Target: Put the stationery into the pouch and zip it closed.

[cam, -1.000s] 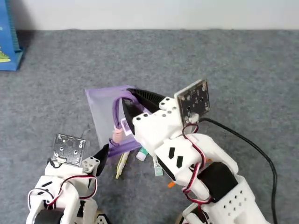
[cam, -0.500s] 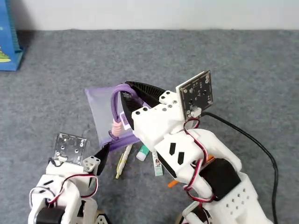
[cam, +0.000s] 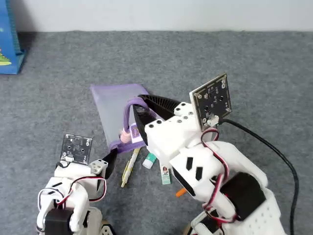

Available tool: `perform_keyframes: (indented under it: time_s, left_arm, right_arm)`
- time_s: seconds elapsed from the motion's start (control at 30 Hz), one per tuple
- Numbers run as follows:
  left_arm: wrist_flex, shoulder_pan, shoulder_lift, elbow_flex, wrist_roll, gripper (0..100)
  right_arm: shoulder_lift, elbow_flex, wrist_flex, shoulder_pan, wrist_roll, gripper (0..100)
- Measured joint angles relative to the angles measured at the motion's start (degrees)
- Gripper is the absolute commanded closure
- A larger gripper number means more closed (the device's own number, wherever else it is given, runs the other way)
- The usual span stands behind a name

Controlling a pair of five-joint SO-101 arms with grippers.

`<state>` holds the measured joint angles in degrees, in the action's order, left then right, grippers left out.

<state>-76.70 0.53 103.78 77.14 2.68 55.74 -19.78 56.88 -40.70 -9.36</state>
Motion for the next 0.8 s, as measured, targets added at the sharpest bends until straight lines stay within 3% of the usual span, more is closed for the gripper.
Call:
perform_keyframes:
  time_s: [0.2,0.47,0.8]
  left_arm:
    - [2.2,0.2,0.0,0.0,-0.4,99]
    - [3.8,0.2,0.0,0.0,-0.5,99]
    - [4.0,0.1,0.0,0.0,-0.5,99]
  right_arm:
    - [4.0,0.0,3.1,0.2,0.0,99.1]
    - [5.1,0.0,8.8,9.8,0.0,99.1]
    - [5.2,0.0,14.7,30.2,0.0,99.1]
